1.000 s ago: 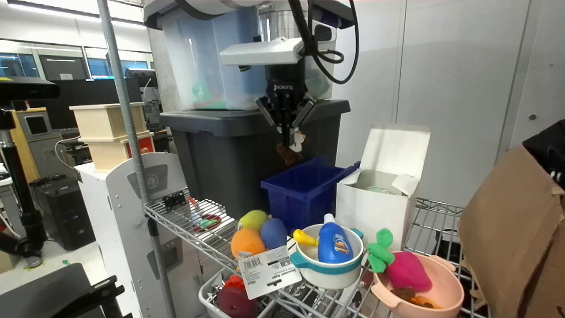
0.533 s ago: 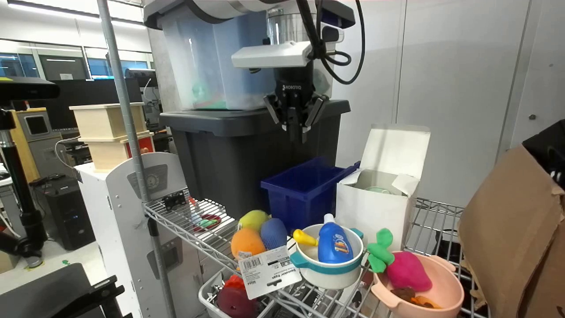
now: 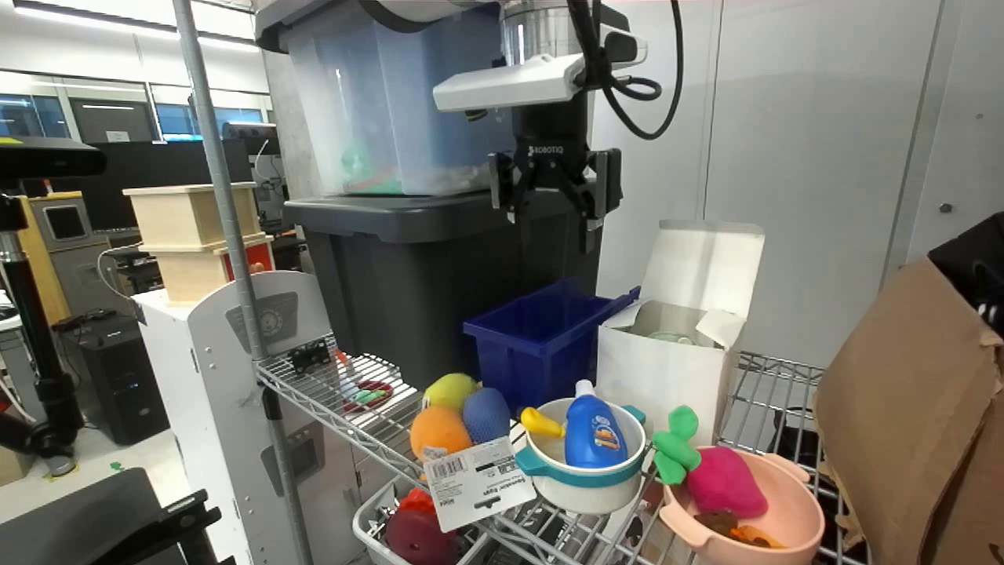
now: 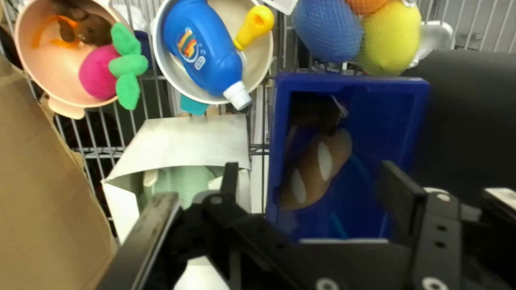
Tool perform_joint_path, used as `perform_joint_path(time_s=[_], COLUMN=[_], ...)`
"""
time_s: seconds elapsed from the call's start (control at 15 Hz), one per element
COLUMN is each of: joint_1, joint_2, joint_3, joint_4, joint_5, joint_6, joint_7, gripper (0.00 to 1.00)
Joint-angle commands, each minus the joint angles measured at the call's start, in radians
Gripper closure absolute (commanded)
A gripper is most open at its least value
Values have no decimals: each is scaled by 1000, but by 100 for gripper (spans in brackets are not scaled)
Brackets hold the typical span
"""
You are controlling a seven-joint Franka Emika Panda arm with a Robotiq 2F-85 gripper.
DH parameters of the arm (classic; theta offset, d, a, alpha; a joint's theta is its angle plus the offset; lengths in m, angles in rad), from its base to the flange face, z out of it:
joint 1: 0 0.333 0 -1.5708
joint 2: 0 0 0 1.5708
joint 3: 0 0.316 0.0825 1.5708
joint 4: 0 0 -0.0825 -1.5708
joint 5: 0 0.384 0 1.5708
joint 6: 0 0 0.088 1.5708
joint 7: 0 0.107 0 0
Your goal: Put the brown doll in the blue box
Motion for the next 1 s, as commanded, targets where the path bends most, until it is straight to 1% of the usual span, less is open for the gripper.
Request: perform_joint_path(time_s=[0.0, 0.2, 0.53, 0.73, 0.93], joint_1=[-26, -62, -114, -118, -102], joint_2=[-58, -127, -276, -346, -428], joint_3=[-33, -59, -97, -109, -99], joint_4=[-51, -119, -264, -343, -451], joint_5=[-13, -13, -26, -42, -63], joint_6=[-47, -79, -200, -228, -208], joint_7=[13, -10, -62, -75, -75], gripper=[0, 0, 0, 0, 0])
